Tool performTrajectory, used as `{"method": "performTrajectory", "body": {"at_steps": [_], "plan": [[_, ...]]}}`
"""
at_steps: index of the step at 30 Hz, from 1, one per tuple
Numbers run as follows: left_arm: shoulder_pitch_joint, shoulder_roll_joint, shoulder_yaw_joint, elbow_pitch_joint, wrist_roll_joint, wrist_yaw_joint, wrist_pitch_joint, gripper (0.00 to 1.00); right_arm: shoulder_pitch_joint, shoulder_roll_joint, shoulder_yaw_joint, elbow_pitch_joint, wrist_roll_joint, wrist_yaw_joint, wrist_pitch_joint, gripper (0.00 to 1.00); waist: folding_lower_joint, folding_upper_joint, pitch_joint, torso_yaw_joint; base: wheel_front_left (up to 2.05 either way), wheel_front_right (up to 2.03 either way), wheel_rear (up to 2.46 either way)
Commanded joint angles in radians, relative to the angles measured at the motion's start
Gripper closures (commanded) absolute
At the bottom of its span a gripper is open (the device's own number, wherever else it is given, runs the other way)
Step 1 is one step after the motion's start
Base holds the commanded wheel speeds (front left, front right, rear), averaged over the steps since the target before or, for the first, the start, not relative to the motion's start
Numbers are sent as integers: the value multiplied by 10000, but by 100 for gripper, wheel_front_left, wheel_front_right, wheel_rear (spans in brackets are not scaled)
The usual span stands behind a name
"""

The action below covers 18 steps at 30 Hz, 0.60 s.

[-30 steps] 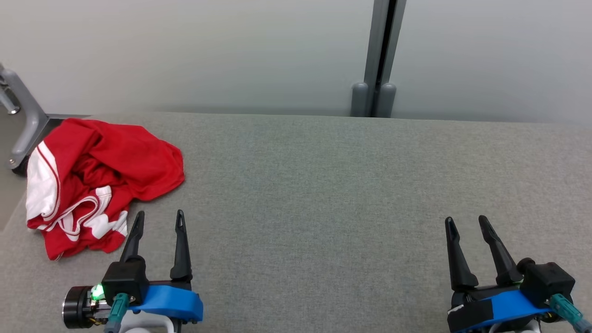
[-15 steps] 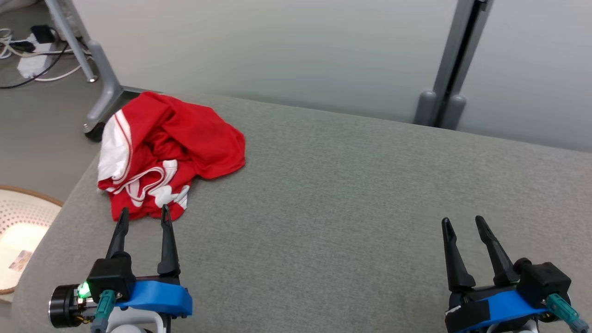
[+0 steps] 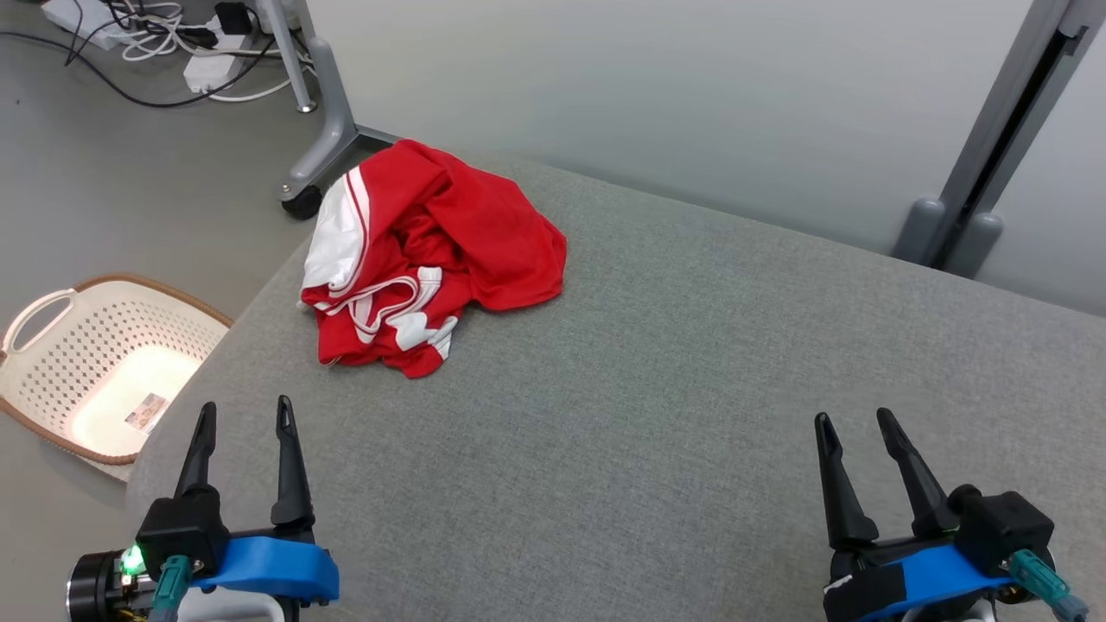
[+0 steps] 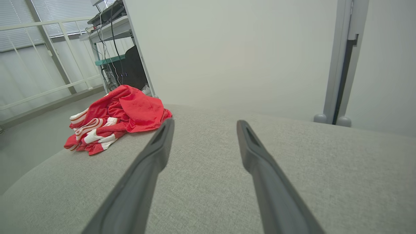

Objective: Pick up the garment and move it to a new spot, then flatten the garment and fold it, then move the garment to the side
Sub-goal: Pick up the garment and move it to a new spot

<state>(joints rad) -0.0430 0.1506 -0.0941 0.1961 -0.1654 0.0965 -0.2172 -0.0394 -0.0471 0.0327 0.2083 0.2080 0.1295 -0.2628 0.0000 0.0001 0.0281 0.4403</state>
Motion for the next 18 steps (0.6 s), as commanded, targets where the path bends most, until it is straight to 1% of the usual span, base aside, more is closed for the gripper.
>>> {"method": "performTrajectory", "body": {"at_steps": [1, 6, 9, 13, 14, 18], "plan": [[46, 50, 31, -36, -21, 22, 3, 0, -81, -61, 13, 13, 11, 22, -31, 0, 0, -1, 44, 79, 0, 0, 0], [53, 108, 109, -81, -147, 85, -41, 0, -129, -61, 112, 48, -15, 22, -31, 0, 0, -1, 99, 86, 0, 0, 0], [-165, 164, 189, -89, -222, 62, -73, 0, -202, -62, 140, 52, -97, 22, -26, 0, 0, -1, 200, -83, 0, 0, 0], [-823, 400, 438, -288, -378, 4, -135, 0, -409, -61, 63, -124, -352, 22, 57, 0, 0, -1, 593, -482, 0, 0, 0], [-823, 400, 438, -288, -378, 4, -135, 0, -409, -61, 63, -124, -352, 22, 57, 0, 0, -1, 593, -482, 0, 0, 0], [-1787, 786, 766, -308, -561, -118, -97, 0, -607, -63, 18, -423, -643, 22, 248, 0, 0, -1, 1104, -898, 0, 0, 0]]}}
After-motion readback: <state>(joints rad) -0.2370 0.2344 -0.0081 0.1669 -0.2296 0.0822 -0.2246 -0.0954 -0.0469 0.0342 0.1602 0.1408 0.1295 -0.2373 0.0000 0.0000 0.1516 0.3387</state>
